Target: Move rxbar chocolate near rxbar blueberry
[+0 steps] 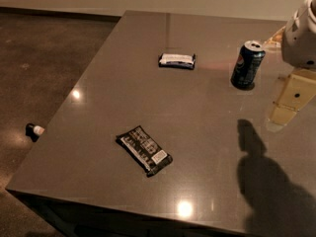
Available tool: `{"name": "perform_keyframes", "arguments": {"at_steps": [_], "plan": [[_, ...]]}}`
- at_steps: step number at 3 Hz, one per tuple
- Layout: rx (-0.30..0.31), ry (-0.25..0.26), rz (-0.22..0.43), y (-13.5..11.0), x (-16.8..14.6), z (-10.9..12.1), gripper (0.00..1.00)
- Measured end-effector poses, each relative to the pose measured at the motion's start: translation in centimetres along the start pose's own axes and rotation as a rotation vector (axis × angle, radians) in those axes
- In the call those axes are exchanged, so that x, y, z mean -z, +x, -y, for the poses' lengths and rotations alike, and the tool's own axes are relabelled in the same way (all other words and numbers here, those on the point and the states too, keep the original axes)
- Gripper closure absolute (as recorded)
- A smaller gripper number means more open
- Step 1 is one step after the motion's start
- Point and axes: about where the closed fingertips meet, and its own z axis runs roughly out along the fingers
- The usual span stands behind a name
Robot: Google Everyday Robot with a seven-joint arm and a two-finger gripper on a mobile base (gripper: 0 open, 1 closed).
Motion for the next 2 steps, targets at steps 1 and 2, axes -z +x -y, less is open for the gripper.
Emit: {"name": "perform_keyframes", "arguments": {"at_steps": [1, 2], "plan": [[0.004, -0.008, 0.011, -0.4, -0.2, -0.1, 0.00], [0.016, -0.032, 0.044, -1.4, -0.9, -0.4, 0.00]]}}
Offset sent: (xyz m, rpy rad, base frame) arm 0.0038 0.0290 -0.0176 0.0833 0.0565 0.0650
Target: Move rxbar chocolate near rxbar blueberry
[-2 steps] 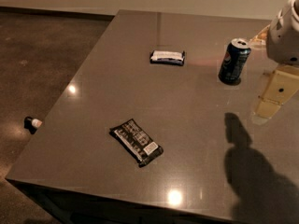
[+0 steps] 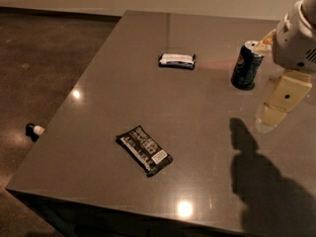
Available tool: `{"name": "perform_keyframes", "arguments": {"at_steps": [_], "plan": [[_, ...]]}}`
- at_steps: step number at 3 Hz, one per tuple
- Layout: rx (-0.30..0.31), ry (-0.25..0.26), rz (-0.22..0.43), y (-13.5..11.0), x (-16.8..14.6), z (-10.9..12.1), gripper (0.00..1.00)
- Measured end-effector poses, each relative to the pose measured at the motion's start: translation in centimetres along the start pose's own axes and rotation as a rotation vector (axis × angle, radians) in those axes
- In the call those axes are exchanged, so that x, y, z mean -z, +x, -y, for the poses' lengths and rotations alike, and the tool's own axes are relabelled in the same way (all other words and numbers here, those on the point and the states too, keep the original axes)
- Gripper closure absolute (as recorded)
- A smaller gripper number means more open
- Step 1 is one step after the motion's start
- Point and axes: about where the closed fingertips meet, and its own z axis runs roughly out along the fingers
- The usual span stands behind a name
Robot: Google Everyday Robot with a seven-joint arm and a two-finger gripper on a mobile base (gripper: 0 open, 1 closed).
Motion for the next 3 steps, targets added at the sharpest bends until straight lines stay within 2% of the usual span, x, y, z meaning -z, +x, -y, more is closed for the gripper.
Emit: {"name": "perform_keyframes", "arguments": {"at_steps": [1, 2, 3], "plan": [[-0.006, -0.050, 0.081, -2.5, -2.2, -1.4, 0.00], [-0.041, -0.098, 0.193, -7.2, -4.7, -4.4, 0.00], [-0.067, -0.101, 0.252, -11.4, -7.2, -7.1, 0.00]]}}
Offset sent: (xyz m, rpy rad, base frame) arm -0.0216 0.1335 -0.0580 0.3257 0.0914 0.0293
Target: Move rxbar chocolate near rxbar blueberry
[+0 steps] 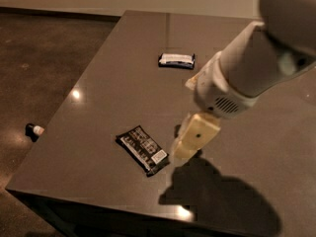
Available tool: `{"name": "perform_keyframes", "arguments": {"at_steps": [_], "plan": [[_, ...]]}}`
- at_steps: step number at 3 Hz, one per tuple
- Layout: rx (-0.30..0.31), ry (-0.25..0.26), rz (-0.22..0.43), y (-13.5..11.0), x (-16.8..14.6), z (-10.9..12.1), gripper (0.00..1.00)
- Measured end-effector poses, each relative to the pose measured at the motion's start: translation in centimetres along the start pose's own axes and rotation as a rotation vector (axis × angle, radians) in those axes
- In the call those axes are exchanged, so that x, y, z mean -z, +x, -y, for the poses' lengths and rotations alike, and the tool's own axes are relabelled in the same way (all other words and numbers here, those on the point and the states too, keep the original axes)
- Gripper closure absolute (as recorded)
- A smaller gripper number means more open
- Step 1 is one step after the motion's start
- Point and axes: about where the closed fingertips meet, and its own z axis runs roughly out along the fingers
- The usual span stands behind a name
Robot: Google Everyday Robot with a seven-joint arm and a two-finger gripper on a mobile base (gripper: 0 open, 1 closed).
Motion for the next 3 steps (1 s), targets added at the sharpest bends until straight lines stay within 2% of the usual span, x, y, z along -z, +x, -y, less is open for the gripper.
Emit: {"name": "perform_keyframes", "arguments": {"at_steps": [1, 3], "plan": [[-0.057, 0.012, -0.009, -1.8, -4.5, -1.3, 0.00], [-0.162, 0.017, -0.099, -3.0, -8.8, -1.6, 0.00]]}}
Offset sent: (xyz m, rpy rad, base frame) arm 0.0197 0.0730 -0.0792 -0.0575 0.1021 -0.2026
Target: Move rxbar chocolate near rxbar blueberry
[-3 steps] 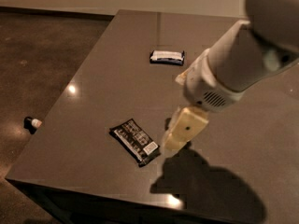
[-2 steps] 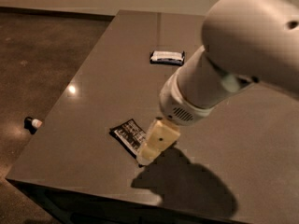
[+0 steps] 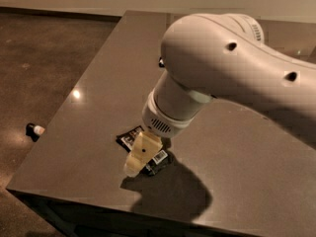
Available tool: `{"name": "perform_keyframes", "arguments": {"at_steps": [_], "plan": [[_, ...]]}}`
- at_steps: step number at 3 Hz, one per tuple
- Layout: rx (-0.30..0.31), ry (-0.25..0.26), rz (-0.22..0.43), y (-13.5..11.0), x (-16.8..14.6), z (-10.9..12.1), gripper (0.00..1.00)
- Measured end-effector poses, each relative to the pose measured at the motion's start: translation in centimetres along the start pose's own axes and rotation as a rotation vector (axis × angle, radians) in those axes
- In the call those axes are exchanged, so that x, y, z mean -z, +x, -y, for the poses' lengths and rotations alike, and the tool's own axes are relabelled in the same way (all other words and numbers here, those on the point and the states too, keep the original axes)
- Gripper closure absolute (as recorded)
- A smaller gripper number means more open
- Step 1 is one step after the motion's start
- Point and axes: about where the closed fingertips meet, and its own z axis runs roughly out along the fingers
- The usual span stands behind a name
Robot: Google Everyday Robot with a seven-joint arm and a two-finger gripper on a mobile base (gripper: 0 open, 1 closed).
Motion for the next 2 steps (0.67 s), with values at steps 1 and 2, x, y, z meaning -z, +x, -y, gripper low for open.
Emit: {"name": "perform_keyframes", "arguments": {"at_steps": [1, 2], "plan": [[-0.037, -0.005, -0.038, -0.22, -1.09, -0.41, 0.15], [-0.067, -0.007, -0.064, -0.07, -1.77, -0.56, 0.39]]}}
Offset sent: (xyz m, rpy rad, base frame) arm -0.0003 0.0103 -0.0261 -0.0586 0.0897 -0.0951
